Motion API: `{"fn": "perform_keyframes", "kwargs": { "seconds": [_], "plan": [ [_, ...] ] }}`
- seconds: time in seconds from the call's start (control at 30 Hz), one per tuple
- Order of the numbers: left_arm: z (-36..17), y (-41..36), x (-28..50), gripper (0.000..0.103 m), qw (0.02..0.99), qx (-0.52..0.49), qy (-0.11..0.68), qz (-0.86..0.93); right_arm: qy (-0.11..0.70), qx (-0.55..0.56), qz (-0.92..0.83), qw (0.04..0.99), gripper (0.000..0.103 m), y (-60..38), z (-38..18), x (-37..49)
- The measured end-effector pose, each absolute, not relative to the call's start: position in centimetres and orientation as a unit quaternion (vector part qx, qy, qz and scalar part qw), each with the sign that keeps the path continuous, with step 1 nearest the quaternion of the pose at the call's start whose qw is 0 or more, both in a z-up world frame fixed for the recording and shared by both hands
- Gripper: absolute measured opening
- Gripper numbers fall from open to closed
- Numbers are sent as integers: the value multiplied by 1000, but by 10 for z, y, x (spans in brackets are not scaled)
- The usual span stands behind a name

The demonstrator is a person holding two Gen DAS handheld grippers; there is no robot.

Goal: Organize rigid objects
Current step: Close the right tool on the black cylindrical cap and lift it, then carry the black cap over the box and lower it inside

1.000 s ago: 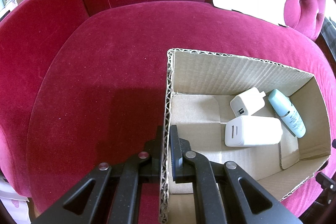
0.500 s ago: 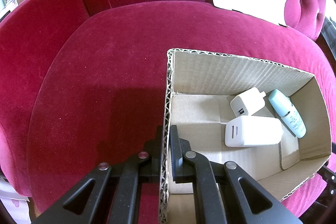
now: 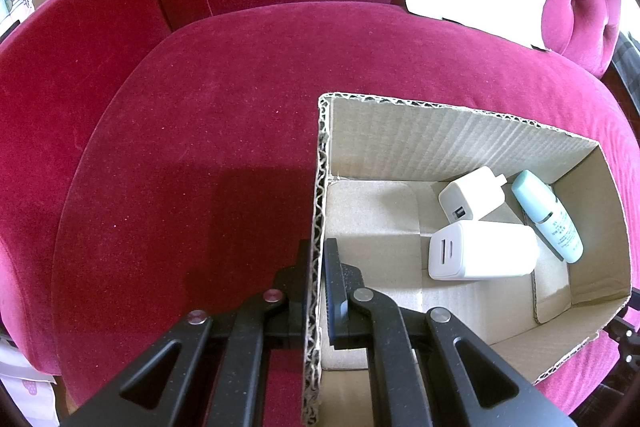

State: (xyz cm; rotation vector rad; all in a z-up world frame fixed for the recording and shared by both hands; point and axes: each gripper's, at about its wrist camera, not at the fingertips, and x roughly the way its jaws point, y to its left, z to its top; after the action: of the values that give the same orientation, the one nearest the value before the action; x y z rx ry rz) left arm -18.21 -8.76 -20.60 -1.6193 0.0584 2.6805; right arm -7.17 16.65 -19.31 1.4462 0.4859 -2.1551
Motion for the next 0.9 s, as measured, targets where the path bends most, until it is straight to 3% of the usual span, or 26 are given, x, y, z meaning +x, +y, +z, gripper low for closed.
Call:
{"fn": "perform_keyframes", "kwargs": {
  "seconds": [0.9],
  "plan": [
    [-206, -87, -182, 5, 5, -517, 19, 856, 157, 505, -817, 229, 40, 160, -142, -69]
  ]
}}
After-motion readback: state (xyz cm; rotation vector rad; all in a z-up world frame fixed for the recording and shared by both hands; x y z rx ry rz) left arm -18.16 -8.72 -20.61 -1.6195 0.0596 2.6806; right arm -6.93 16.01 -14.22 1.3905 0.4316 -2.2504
